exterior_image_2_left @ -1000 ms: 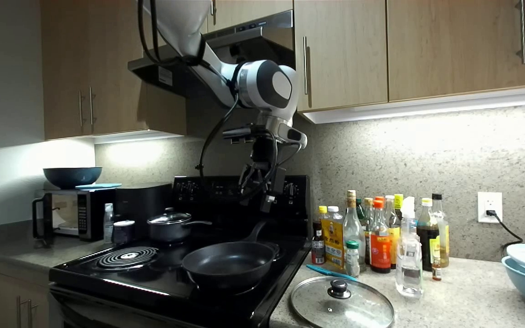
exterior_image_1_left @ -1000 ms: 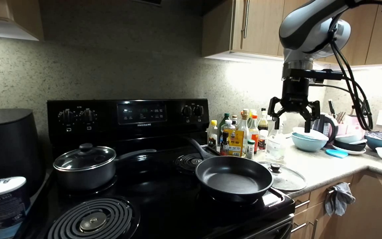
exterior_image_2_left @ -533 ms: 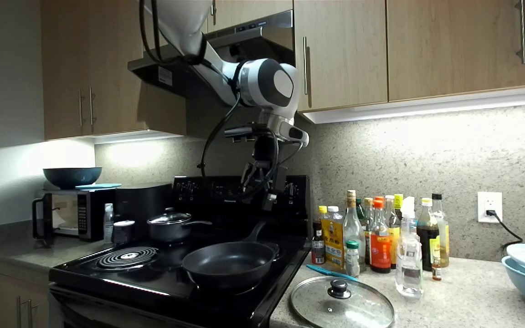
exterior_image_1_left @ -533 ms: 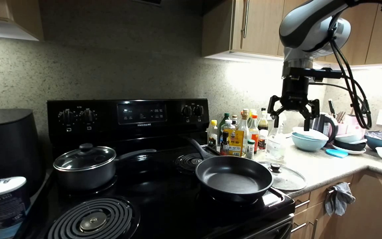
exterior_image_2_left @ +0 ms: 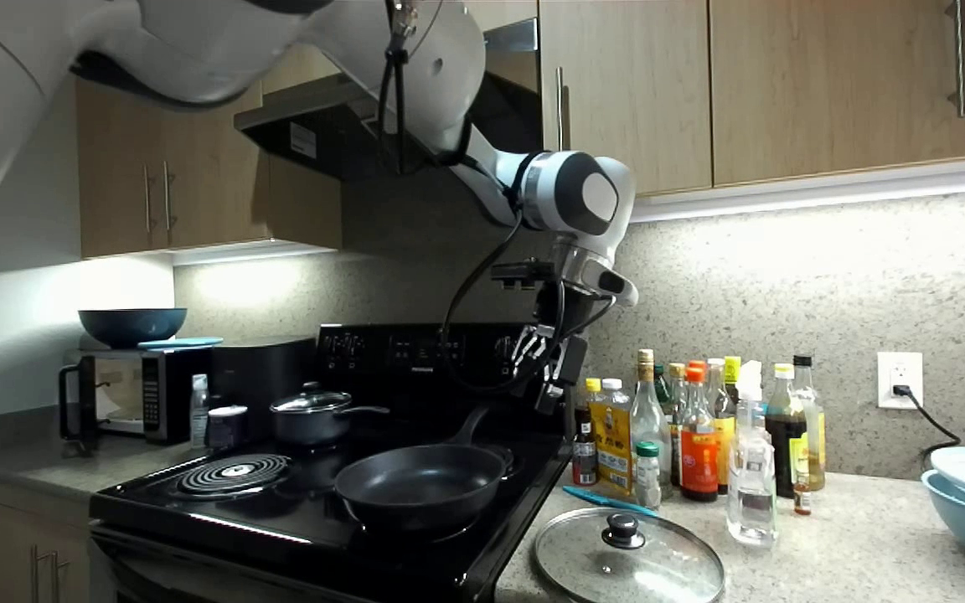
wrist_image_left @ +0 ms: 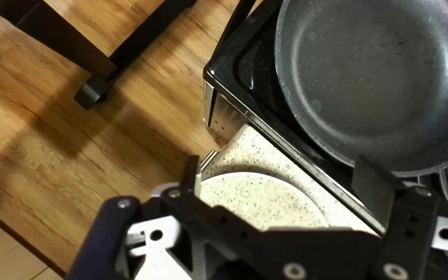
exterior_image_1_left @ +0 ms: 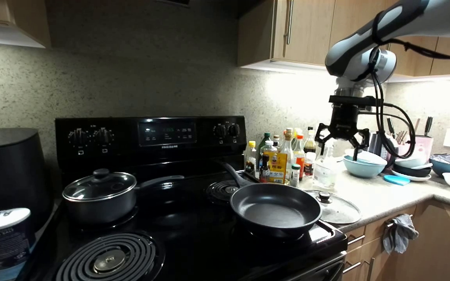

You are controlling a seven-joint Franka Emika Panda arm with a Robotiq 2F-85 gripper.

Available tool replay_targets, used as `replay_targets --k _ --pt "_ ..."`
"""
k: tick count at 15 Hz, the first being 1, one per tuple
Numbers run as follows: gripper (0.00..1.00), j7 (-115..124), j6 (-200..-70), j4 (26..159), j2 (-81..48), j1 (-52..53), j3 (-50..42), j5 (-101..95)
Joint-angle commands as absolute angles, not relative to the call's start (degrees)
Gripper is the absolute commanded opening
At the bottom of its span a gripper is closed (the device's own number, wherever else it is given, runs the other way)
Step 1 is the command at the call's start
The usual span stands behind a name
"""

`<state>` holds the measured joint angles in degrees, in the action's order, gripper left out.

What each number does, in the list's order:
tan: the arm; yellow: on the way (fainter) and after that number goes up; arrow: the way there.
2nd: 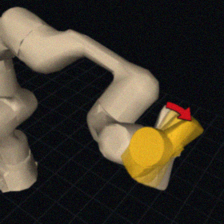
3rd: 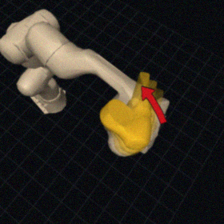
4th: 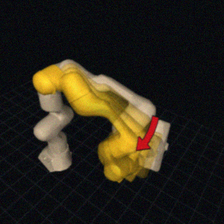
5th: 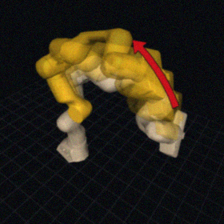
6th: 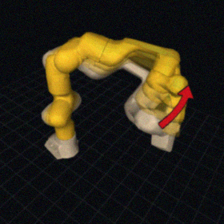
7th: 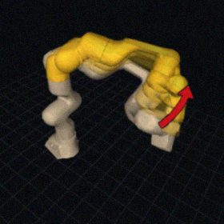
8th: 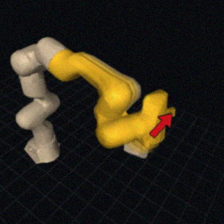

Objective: Put the lid on the pan.

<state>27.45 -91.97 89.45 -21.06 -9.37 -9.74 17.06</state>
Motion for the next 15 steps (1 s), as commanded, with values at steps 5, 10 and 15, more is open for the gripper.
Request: replay_targets --k 5,10,15 --pt "1.0 29.0 -90.1 85.3 -25.0 -10.3 -10.3 18.2" --pt "1.0 24.5 -84.8 80.1 -29.8 -9.8 -10.5 9.5" --pt "1.0 17.8 -76.3 67.6 -40.4 -11.1 -10.4 1.9"
